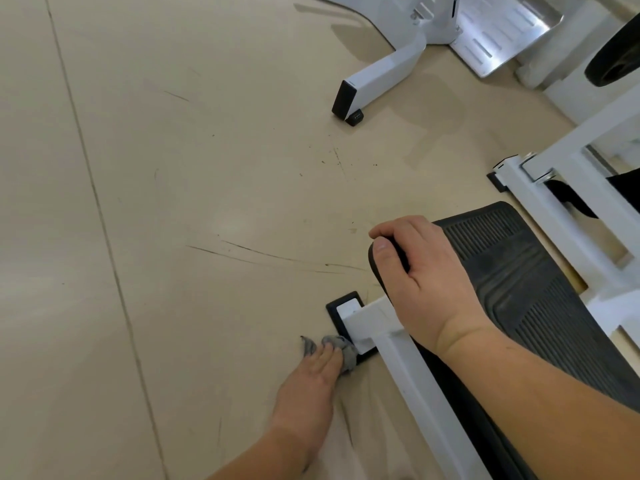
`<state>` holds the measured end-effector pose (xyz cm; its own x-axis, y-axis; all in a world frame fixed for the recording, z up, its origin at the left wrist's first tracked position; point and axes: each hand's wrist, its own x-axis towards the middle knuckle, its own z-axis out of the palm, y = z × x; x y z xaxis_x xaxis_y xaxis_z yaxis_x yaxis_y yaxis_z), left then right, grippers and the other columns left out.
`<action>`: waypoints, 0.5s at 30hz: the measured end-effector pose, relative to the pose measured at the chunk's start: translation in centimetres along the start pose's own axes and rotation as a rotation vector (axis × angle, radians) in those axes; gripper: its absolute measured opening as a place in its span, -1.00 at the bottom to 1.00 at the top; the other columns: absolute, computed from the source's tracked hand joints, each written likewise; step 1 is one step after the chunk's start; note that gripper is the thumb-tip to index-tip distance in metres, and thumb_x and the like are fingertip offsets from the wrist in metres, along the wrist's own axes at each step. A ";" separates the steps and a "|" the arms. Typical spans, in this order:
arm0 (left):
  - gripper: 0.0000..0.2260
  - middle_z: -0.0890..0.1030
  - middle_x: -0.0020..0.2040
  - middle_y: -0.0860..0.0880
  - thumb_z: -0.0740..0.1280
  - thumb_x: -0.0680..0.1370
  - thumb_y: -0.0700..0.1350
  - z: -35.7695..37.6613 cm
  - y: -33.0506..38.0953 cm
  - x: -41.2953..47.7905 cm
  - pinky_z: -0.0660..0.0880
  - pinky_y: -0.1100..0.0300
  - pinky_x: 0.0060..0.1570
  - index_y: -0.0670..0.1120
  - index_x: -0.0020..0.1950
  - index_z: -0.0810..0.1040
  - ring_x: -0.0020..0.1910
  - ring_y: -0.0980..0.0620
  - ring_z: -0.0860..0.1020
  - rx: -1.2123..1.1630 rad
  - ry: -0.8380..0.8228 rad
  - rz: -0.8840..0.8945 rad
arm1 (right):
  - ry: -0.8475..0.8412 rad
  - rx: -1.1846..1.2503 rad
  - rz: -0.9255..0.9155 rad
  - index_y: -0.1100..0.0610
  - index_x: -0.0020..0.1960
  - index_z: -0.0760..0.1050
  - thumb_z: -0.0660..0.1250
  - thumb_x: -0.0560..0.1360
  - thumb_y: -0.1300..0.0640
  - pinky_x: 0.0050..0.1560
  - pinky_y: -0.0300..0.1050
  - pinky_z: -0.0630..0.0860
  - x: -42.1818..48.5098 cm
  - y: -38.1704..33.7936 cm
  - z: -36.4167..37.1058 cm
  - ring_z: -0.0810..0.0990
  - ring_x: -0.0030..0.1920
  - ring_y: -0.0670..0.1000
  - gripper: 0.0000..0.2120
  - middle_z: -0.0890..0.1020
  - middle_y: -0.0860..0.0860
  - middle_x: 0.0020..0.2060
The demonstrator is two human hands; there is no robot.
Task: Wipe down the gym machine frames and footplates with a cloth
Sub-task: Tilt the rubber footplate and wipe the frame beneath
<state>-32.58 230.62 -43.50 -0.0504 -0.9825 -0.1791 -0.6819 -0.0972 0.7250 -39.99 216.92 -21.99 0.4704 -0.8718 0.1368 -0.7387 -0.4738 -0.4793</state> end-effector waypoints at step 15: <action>-0.68 0.51 0.29 0.08 0.15 0.67 0.21 5.4 2.1 1.0 0.16 -0.02 0.44 0.25 0.34 0.57 0.24 -0.06 0.43 0.038 0.302 -0.181 | 0.008 0.020 0.046 -0.06 0.12 0.55 0.14 0.60 -0.06 0.13 -0.42 0.30 0.0 0.1 0.2 0.42 0.15 -0.13 -0.76 0.53 -0.17 0.07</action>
<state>-38.00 230.29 -45.71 0.2878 -0.9531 -0.0940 -0.6871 -0.2739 0.6729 -39.98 216.94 -22.25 0.4320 -0.8937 0.1208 -0.7498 -0.4304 -0.5025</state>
